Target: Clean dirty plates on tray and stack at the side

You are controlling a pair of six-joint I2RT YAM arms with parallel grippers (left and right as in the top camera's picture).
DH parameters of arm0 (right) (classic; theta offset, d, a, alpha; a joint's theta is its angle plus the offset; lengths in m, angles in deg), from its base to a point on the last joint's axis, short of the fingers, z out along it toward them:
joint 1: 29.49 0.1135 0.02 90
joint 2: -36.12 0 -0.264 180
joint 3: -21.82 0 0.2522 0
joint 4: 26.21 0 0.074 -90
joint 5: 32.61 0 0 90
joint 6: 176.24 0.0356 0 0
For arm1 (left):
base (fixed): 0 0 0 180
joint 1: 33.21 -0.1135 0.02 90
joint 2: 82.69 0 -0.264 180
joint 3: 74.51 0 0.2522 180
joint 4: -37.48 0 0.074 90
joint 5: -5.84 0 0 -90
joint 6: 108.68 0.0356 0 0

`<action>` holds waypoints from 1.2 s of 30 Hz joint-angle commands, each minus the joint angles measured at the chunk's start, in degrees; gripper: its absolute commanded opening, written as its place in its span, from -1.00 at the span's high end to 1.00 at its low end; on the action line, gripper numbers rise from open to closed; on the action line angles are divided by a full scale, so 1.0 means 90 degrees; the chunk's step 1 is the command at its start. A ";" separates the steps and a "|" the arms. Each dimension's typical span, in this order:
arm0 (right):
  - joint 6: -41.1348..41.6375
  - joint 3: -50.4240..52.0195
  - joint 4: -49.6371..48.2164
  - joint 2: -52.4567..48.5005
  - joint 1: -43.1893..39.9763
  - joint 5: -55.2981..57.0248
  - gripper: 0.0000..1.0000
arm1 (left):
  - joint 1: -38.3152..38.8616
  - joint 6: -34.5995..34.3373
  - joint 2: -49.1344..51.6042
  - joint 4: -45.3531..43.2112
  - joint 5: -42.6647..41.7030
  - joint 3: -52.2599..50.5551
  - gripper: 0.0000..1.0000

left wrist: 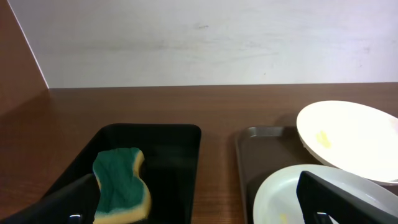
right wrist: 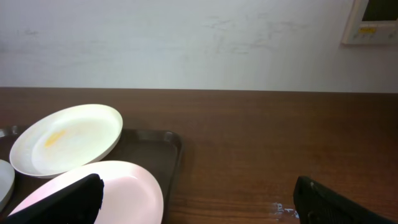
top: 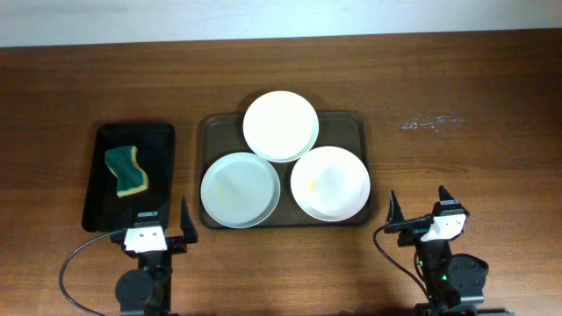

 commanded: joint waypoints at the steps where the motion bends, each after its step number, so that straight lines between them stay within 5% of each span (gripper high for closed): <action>1: -0.0022 0.0056 0.0000 0.0041 0.0051 0.0002 -0.97 | 0.0032 0.0100 -0.0073 0.0002 -0.0049 -0.0029 -0.99; 7: -0.0024 0.0056 0.0000 0.0041 0.0051 0.0005 -0.97 | 0.0032 0.0070 -0.0073 -0.0066 -0.0083 -0.0029 -0.99; 8: -0.0022 0.0056 0.0000 0.0041 0.0053 0.0002 -0.97 | 0.0032 -0.0393 -0.0073 -0.0228 -0.0748 -0.0029 -0.99; 9: -0.0022 0.0056 0.0000 0.0041 0.0051 0.0005 -0.97 | 0.0032 -0.1557 -0.0073 -0.0289 -0.2902 -0.0029 -0.99; 10: -0.0024 0.0056 0.0000 0.0041 0.0053 0.0002 -0.97 | 0.0032 -0.2084 -0.0073 -0.0432 -0.3976 -0.0029 -0.99; 12: -0.0024 0.0056 0.0000 0.0041 0.0053 0.0005 -0.97 | 0.0032 -0.2460 -0.0073 -0.0896 -0.5061 -0.0029 -0.99; 15: -0.0024 0.0056 0.0000 0.0041 0.0051 0.0002 -0.97 | 0.0032 -0.2727 -0.0073 -0.3383 -0.5668 -0.0027 -0.99; 17: -0.0024 0.0056 0.0000 0.0041 0.0053 0.0005 -0.97 | 0.0029 -0.2885 -0.0073 -0.4257 -0.5095 0.0226 -0.99; 21: -0.0024 0.0056 0.0000 0.0041 0.0053 0.0005 -0.97 | 0.0029 -0.1979 0.0418 -0.1931 -0.4061 0.2006 -0.99; 24: -0.0022 0.0056 -0.0002 0.0041 0.0053 0.0005 -0.97 | 0.0029 -0.0843 0.2210 0.2142 -0.2574 0.4801 -0.99; 27: -0.0024 0.0056 0.0000 0.0041 0.0051 0.0005 -0.96 | 0.0029 -0.0175 0.4629 0.4942 -0.2579 0.7660 -0.99; 29: -0.0024 0.0056 0.0000 0.0041 0.0053 0.0005 -0.97 | 0.0027 -0.0316 0.5481 0.5370 -0.1673 0.8415 -0.99; 30: -0.0024 0.0056 0.0000 0.0041 0.0051 0.0002 -0.97 | -0.0019 -0.1032 0.6152 0.5867 -0.0746 0.8988 -0.99; 36: -0.0022 0.0056 0.0000 0.0041 0.0053 0.0002 -0.97 | -0.0964 -0.1195 0.9381 0.7546 -0.0488 1.1128 -0.98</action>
